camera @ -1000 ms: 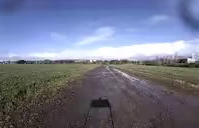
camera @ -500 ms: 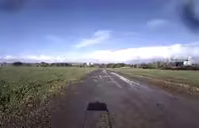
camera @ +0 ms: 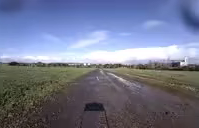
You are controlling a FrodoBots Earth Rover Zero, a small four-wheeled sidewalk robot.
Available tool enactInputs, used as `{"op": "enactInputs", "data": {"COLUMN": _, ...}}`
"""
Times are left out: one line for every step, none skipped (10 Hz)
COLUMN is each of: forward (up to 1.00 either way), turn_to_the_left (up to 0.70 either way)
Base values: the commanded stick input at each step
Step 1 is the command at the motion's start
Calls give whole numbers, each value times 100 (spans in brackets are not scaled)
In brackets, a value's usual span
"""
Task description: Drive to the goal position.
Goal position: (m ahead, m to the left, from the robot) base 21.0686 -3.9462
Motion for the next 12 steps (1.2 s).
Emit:
{"op": "enactInputs", "data": {"forward": 70, "turn_to_the_left": 0}}
{"op": "enactInputs", "data": {"forward": 70, "turn_to_the_left": 0}}
{"op": "enactInputs", "data": {"forward": 70, "turn_to_the_left": 0}}
{"op": "enactInputs", "data": {"forward": 70, "turn_to_the_left": -6}}
{"op": "enactInputs", "data": {"forward": 70, "turn_to_the_left": -21}}
{"op": "enactInputs", "data": {"forward": 70, "turn_to_the_left": -34}}
{"op": "enactInputs", "data": {"forward": 70, "turn_to_the_left": -30}}
{"op": "enactInputs", "data": {"forward": 70, "turn_to_the_left": -26}}
{"op": "enactInputs", "data": {"forward": 70, "turn_to_the_left": 0}}
{"op": "enactInputs", "data": {"forward": 70, "turn_to_the_left": 0}}
{"op": "enactInputs", "data": {"forward": 70, "turn_to_the_left": 0}}
{"op": "enactInputs", "data": {"forward": 70, "turn_to_the_left": 0}}
